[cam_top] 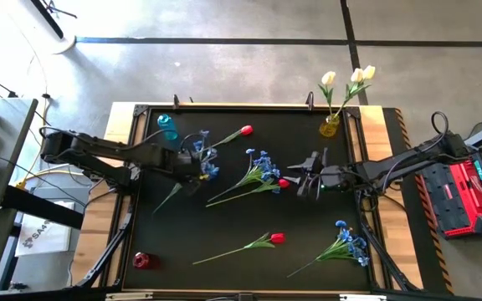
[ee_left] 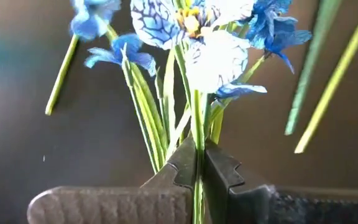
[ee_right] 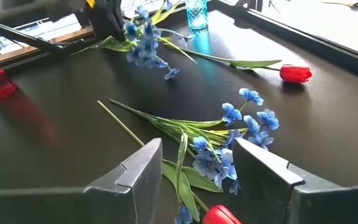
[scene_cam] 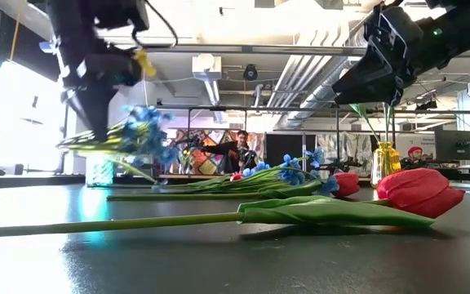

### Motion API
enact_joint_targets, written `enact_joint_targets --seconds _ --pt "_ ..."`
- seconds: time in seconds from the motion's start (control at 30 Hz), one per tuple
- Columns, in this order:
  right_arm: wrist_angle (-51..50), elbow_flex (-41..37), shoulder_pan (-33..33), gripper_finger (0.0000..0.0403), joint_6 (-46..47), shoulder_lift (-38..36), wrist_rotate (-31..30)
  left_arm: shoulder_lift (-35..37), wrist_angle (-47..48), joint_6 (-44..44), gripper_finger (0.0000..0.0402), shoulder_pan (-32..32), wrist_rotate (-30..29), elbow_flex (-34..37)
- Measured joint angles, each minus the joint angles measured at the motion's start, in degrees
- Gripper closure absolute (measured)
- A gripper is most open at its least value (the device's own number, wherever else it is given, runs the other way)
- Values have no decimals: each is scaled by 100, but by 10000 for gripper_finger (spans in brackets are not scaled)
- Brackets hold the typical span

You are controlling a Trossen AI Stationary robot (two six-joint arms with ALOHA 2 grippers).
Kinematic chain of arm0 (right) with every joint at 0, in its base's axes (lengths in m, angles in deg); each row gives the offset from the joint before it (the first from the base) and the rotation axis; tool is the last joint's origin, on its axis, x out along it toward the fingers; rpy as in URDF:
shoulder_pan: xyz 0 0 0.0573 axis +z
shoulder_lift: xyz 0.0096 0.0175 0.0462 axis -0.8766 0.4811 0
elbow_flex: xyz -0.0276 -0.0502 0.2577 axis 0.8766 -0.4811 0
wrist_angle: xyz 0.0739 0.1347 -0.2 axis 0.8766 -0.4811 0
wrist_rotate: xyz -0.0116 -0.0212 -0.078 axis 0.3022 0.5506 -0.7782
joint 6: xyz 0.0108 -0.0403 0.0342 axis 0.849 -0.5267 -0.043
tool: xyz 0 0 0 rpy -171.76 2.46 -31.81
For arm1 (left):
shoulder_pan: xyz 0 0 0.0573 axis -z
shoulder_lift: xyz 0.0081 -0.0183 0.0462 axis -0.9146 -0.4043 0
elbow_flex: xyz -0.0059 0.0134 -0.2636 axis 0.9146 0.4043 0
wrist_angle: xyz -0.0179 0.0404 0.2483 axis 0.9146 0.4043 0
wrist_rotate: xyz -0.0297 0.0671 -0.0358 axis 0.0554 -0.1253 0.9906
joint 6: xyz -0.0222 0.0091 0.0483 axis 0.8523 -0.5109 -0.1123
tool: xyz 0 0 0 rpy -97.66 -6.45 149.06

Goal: Sort flowers into vase by color
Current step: Put the top left blue flowers into the blue vase

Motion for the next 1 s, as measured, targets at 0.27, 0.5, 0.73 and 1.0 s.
enact_joint_targets --seconds 0.27,0.5,0.73,1.0 --pt "-147 0 0 217 2 0 6 224 -167 -700 401 125 -190 -784" --pt "-125 2 0 217 3 0 17 731 -379 -988 401 207 -2267 -1110" --pt "-118 2 0 217 3 0 15 1030 -1276 -2130 400 -242 -4418 -1108" --pt "-241 2 0 217 -57 0 -70 1351 -2389 -2847 397 -1418 -4955 -1004"
